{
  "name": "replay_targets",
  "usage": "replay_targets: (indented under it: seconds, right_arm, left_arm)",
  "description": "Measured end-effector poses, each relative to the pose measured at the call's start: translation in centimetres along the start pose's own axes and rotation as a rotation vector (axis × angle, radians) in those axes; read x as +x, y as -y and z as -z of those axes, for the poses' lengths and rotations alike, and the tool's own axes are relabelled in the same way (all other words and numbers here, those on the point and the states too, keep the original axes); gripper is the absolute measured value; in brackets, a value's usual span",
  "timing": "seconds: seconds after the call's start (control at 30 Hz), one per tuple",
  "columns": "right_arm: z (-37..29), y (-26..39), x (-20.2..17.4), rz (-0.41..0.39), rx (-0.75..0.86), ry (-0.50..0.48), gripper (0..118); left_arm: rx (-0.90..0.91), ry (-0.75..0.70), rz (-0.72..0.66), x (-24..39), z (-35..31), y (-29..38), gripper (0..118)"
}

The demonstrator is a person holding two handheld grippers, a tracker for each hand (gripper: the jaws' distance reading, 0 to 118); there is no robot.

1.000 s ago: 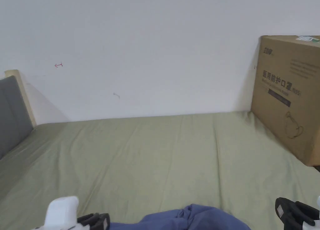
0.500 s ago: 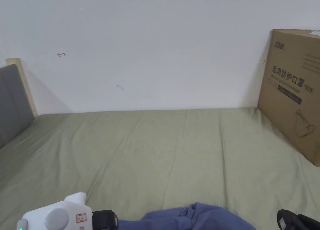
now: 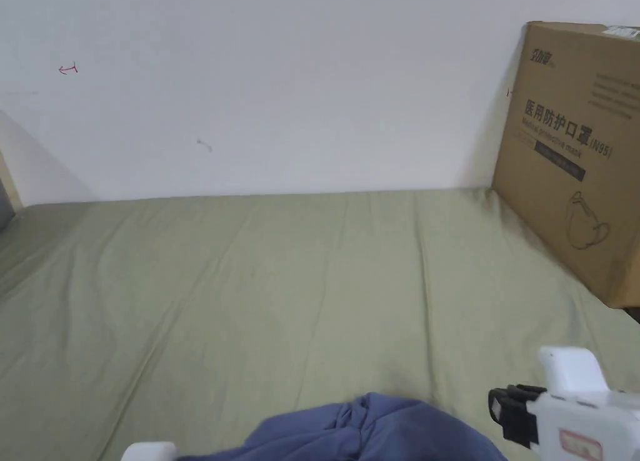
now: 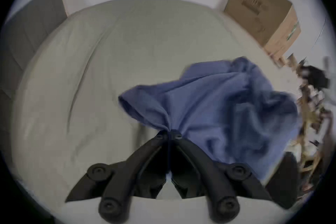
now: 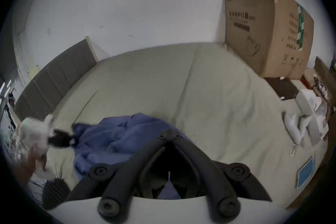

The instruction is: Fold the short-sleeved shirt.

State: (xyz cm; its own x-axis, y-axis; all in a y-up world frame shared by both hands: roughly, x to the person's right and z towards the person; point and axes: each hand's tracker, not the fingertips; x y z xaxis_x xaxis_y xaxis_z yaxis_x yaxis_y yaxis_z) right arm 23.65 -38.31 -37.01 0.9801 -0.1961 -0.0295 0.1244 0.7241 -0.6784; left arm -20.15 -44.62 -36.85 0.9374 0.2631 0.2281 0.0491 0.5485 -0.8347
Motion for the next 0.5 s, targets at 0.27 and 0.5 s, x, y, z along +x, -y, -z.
replay_targets:
  seconds: [0.27, 0.5]
  right_arm:
    - [15.4, -4.2, 0.0, -0.026, -0.614, 0.024, 91]
    - [11.3, -3.3, -1.6, -0.194, -0.453, -0.011, 2]
  left_arm:
    - [0.136, -0.051, -0.047, -1.0, -8.1, 3.3, 2]
    - [0.198, -0.071, -0.067, -2.4, -10.4, 3.3, 2]
